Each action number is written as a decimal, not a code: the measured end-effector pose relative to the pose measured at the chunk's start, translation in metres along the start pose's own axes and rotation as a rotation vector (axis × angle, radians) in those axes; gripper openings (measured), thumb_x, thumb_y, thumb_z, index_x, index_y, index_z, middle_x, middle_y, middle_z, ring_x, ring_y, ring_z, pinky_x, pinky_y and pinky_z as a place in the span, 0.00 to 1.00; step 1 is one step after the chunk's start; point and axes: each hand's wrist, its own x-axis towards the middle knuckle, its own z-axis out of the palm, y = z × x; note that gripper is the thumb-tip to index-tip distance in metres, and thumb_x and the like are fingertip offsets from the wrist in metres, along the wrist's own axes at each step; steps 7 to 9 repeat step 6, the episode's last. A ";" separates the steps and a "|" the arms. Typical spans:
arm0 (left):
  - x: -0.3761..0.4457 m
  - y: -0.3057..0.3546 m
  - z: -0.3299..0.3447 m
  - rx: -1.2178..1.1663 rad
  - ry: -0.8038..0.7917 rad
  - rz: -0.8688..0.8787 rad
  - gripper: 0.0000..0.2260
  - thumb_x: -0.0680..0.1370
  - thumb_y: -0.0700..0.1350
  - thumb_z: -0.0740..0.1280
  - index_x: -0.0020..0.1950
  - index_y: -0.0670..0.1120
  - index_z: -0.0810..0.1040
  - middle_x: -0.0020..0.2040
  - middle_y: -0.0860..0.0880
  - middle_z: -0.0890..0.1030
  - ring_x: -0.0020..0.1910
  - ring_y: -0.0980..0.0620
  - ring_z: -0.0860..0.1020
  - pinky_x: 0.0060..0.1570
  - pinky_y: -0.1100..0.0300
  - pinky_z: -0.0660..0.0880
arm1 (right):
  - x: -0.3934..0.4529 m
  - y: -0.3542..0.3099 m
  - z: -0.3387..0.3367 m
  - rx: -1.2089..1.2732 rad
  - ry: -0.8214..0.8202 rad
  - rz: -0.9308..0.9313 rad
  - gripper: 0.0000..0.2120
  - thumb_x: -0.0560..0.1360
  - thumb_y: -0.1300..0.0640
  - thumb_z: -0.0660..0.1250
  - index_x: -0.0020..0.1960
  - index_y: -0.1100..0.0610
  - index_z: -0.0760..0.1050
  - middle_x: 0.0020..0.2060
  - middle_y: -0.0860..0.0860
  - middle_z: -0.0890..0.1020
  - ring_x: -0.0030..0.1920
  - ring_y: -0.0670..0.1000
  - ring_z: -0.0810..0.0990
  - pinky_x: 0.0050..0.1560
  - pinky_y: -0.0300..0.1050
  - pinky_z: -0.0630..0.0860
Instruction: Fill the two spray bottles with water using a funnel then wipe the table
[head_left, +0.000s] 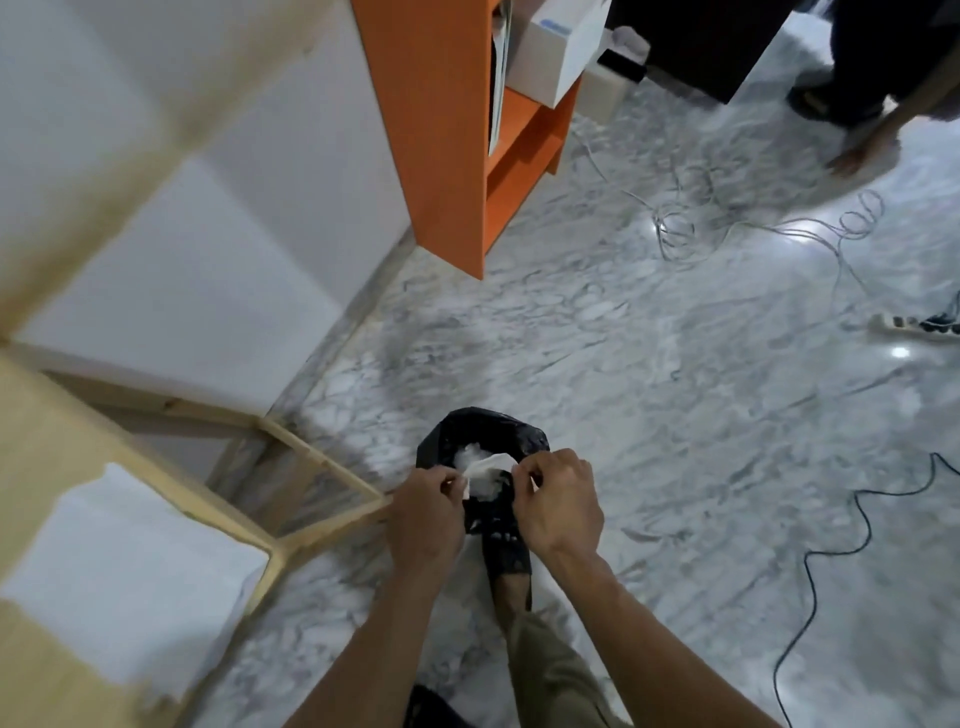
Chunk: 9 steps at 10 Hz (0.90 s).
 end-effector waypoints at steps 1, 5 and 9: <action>0.019 -0.001 0.014 0.002 -0.028 -0.015 0.09 0.81 0.49 0.68 0.55 0.46 0.84 0.51 0.46 0.84 0.49 0.48 0.80 0.45 0.60 0.70 | 0.022 0.001 0.011 -0.001 -0.045 0.041 0.10 0.82 0.48 0.63 0.52 0.51 0.81 0.55 0.51 0.79 0.60 0.55 0.74 0.45 0.51 0.77; 0.054 0.008 0.015 -0.022 -0.103 -0.053 0.21 0.81 0.55 0.65 0.71 0.45 0.76 0.67 0.46 0.79 0.66 0.47 0.77 0.61 0.55 0.73 | 0.067 -0.004 0.011 0.078 -0.146 0.059 0.18 0.82 0.48 0.63 0.69 0.53 0.75 0.64 0.52 0.77 0.66 0.56 0.75 0.55 0.52 0.77; 0.054 0.011 0.007 -0.047 -0.088 -0.080 0.22 0.81 0.54 0.66 0.71 0.45 0.75 0.68 0.46 0.78 0.67 0.46 0.76 0.63 0.54 0.73 | 0.066 -0.009 0.003 0.093 -0.163 0.053 0.18 0.82 0.49 0.64 0.69 0.54 0.75 0.65 0.54 0.78 0.67 0.56 0.75 0.58 0.53 0.77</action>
